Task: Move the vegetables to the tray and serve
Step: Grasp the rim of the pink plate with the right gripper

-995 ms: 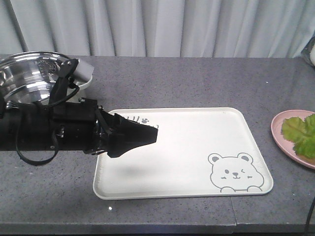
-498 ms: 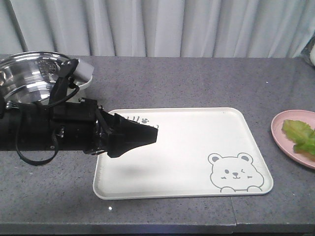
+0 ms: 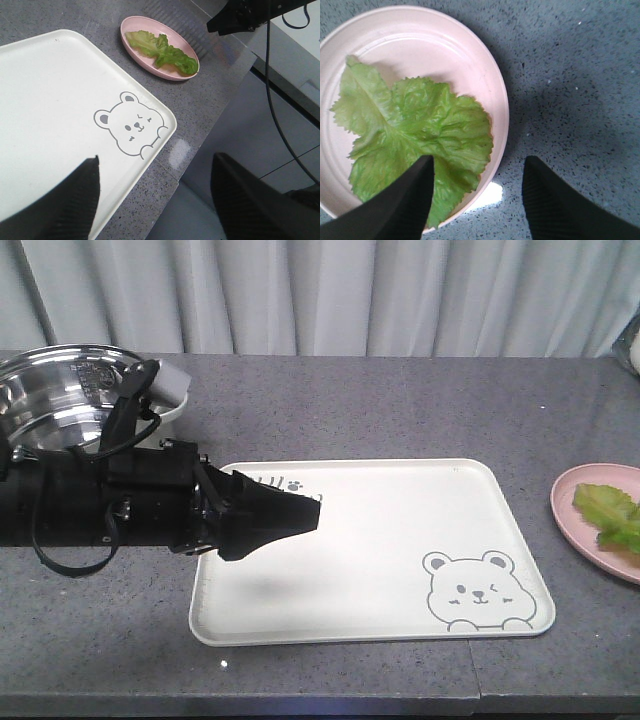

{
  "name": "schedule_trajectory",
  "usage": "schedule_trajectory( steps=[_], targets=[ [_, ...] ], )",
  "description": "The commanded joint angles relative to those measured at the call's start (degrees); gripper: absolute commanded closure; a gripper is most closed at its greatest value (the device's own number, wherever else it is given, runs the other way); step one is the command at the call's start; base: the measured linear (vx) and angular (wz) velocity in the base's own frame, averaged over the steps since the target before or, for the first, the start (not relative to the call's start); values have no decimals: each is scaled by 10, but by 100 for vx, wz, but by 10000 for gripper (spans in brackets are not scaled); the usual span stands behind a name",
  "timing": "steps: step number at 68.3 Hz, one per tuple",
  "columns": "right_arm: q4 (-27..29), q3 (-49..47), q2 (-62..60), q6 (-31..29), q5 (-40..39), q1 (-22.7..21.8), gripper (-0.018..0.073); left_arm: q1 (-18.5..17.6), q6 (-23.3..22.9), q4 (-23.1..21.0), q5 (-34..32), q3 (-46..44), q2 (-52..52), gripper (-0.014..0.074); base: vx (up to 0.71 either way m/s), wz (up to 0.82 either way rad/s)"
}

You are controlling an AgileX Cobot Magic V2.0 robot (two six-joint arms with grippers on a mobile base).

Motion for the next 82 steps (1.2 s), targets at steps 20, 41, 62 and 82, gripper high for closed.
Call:
schedule_trajectory(
  steps=[20, 41, 62, 82],
  targets=[
    [-7, -85, 78, -31, 21, -3, 177, -3, 2, -35, 2, -12, -16, 126, 0, 0],
    [-5, -85, 113, -44, -6, -1, 177, -3, 2, -35, 2, -12, -16, 126, 0, 0],
    [-5, -84, 136, -51, -5, -1, 186, -3, 2, -35, 2, -12, -16, 126, 0, 0],
    [-2, -84, 151, -54, -8, -1, 285, -3, 2, -35, 2, -12, -16, 126, 0, 0]
  ],
)
